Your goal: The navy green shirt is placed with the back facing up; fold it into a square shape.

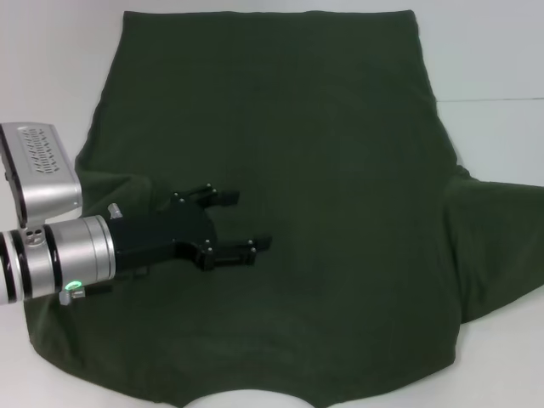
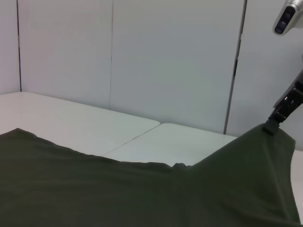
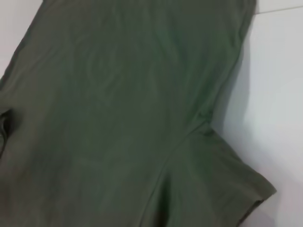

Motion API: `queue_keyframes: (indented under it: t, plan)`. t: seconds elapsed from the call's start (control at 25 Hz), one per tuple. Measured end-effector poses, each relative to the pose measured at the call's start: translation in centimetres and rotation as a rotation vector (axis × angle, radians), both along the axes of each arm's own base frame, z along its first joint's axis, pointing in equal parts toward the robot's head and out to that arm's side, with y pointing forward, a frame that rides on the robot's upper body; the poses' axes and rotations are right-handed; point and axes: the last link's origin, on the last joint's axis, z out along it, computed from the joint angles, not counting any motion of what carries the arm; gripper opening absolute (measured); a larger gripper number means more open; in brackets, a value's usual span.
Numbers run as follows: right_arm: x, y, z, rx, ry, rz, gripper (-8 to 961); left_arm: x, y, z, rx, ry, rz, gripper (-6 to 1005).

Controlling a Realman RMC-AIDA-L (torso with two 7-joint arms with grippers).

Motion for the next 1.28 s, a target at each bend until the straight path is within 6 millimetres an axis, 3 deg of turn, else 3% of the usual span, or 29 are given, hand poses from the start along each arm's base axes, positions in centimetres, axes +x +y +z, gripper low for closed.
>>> queue_keyframes:
  t: [0.8,1.28]
  plan:
    - [-5.6,4.0,-3.3,-0.04,0.138,0.127,31,0.1,0.0,0.0,0.003,0.006,-0.017,903]
    - [-8.1,6.0,-8.0,-0.103,0.121,0.144,33,0.1,0.0,0.0,0.005,0.008,-0.023,904]
